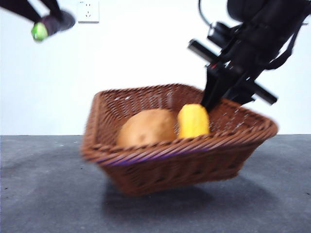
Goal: Help me put the vegetables on the table into the basket
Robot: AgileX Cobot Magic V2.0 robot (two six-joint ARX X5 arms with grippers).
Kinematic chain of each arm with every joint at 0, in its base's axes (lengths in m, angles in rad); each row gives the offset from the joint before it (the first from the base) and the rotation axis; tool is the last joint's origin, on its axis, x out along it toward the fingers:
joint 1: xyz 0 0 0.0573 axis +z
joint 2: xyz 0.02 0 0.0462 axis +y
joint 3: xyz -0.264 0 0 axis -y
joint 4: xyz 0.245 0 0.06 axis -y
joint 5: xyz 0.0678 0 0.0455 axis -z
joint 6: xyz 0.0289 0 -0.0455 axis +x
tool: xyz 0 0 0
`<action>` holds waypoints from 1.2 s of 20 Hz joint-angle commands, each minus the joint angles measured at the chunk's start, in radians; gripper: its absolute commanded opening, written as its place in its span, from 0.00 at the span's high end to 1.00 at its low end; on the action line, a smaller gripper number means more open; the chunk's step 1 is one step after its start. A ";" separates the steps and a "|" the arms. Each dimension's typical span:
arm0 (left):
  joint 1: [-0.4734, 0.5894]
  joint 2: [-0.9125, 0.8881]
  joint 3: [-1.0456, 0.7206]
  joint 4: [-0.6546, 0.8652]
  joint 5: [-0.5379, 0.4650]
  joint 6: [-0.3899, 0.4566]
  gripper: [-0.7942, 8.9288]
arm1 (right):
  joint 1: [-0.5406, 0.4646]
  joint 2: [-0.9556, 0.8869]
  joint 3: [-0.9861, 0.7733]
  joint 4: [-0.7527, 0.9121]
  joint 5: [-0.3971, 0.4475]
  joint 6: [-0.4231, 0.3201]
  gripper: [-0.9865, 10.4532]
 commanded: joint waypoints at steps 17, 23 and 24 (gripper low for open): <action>-0.325 0.103 -0.321 0.142 -0.039 0.117 0.93 | 0.223 0.076 0.005 0.129 -0.051 0.137 0.92; -0.325 0.135 -0.321 0.080 -0.132 0.091 0.92 | 0.220 0.076 0.005 0.118 -0.033 0.132 0.92; -0.325 0.135 -0.321 0.085 -0.131 0.090 0.92 | 0.220 0.076 0.005 0.118 -0.034 0.129 0.92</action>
